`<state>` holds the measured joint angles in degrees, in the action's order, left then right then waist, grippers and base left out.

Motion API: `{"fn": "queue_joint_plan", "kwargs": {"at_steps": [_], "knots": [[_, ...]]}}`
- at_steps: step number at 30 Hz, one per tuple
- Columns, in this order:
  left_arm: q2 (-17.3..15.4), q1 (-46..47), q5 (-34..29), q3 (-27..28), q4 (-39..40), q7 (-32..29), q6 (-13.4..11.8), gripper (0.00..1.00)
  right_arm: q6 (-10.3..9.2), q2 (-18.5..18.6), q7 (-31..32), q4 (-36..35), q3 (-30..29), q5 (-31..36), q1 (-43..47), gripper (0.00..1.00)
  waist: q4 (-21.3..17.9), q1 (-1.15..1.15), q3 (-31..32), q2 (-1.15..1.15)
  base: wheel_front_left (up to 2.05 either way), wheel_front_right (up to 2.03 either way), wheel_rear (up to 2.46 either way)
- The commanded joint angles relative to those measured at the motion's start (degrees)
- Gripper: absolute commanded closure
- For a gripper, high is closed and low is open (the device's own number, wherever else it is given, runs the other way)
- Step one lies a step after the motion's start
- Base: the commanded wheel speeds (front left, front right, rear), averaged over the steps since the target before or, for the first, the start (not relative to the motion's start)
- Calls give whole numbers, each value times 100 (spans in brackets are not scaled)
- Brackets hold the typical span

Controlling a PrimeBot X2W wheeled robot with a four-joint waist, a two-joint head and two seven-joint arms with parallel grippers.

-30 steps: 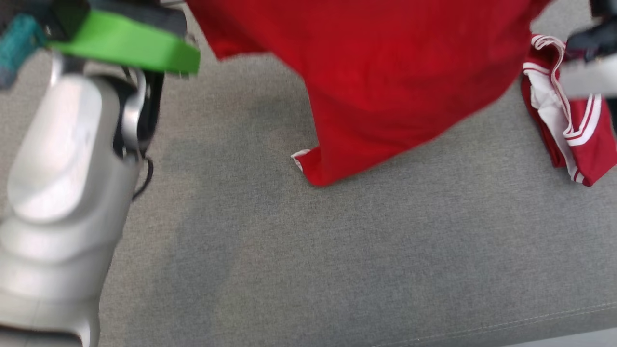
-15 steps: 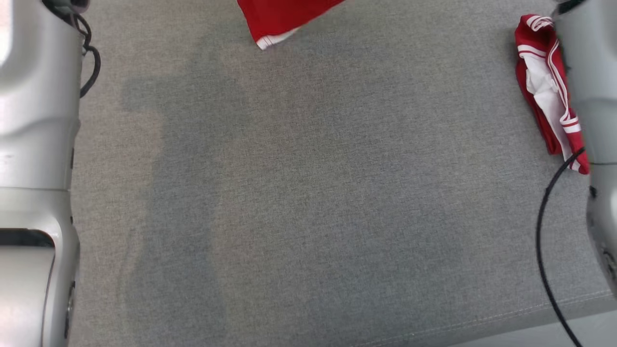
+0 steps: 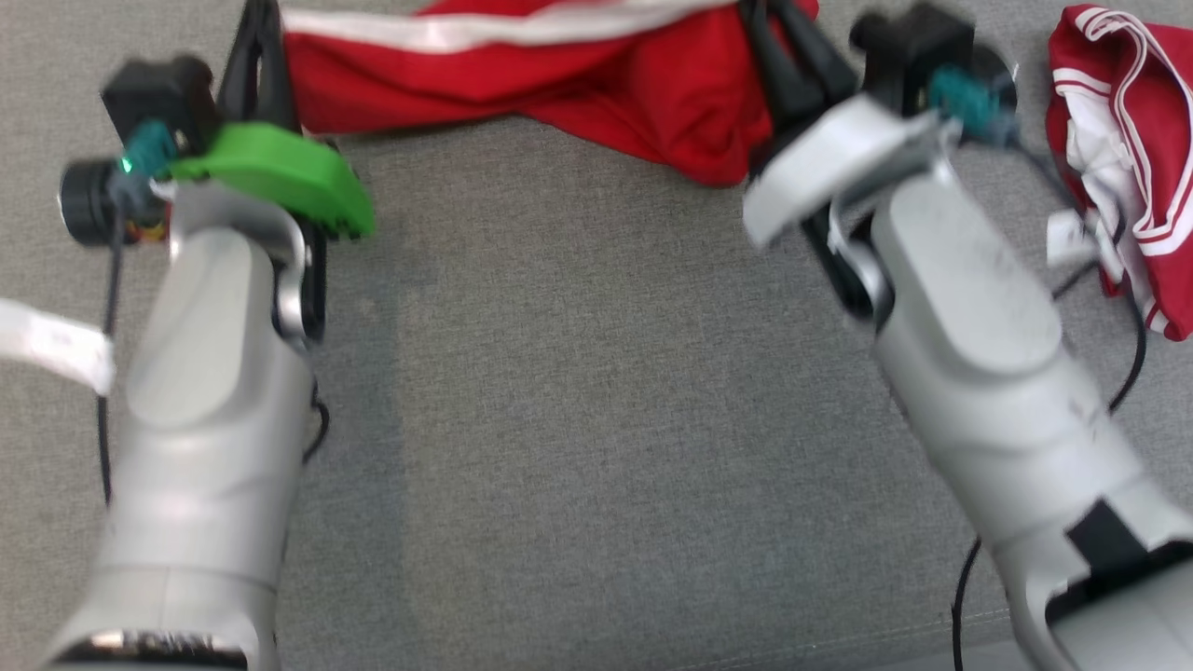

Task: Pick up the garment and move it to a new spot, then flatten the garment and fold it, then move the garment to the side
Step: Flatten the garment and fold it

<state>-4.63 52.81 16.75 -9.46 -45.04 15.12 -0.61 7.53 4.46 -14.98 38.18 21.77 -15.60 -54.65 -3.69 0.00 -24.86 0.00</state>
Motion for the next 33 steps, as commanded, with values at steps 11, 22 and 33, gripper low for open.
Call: {"fn": "queue_joint_plan", "kwargs": {"at_steps": [11,22,33], "knots": [[118,-2868,-571,551,2526,-1,129,100,-7,235,-23,-2707,-388,212,3313,100,35,0,647,0,0,0,0],[144,-4999,-786,793,4345,0,-102,100,-8,185,-24,-4255,-718,598,5748,100,18,0,1193,0,0,0,0],[17,-5220,-783,642,4972,-214,-100,100,-8,101,23,-4603,-686,547,6309,100,-121,0,1250,0,0,0,0]]}}
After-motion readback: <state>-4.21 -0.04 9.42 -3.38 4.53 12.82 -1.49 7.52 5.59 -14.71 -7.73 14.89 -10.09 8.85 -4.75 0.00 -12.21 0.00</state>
